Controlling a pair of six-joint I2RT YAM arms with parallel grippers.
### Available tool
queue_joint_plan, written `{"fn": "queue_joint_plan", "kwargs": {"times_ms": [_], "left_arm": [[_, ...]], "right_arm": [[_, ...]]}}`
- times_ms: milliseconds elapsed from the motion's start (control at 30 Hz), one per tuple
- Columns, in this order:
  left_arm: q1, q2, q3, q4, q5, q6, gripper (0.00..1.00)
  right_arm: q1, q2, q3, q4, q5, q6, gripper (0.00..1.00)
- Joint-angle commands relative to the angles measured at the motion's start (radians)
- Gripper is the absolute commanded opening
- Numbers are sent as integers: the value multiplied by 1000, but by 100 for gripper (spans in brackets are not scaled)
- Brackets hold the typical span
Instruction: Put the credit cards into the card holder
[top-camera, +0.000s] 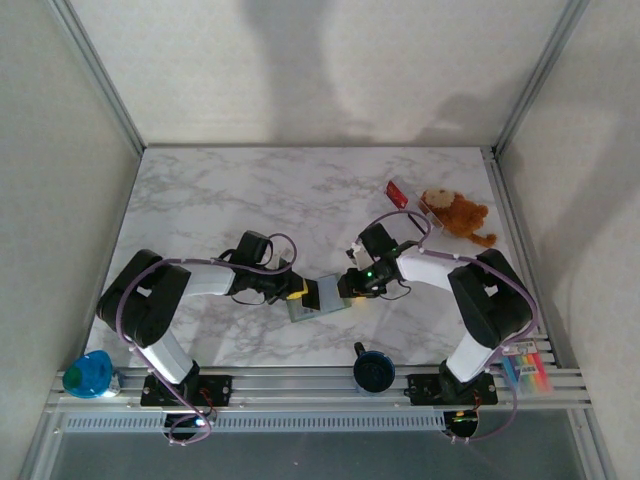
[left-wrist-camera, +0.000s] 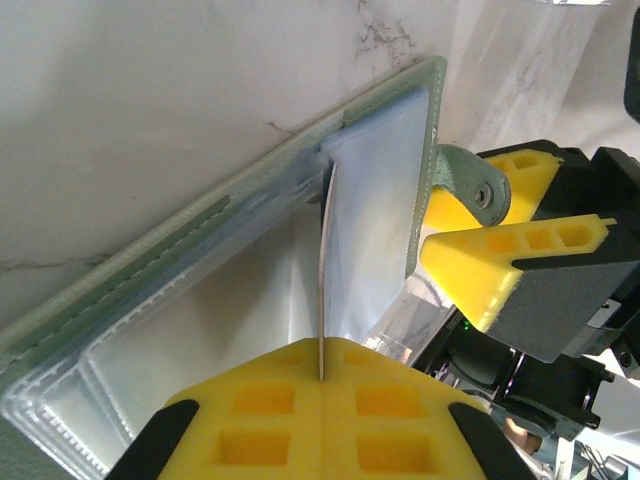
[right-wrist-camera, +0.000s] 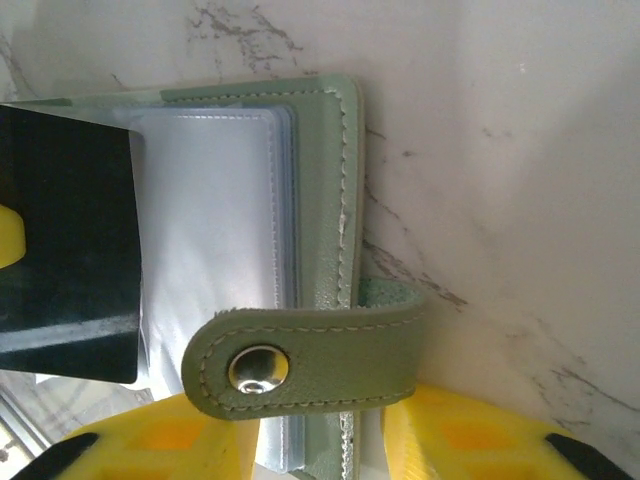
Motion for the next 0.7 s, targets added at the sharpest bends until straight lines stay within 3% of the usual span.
{"fn": "queue_joint_plan", "kwargs": {"times_ms": [0,333,667], "left_arm": [[5,23,-23,35,15,-29,0],[0,-7,-52,118,35,-85,0],[-4,14,-65,138,6,-89,0]], "right_arm": [[7,32,-29,57,-54,8,34],[16,-16,-76,93,-115,48,24],[19,-23,-100,115,-131,64,23]]}}
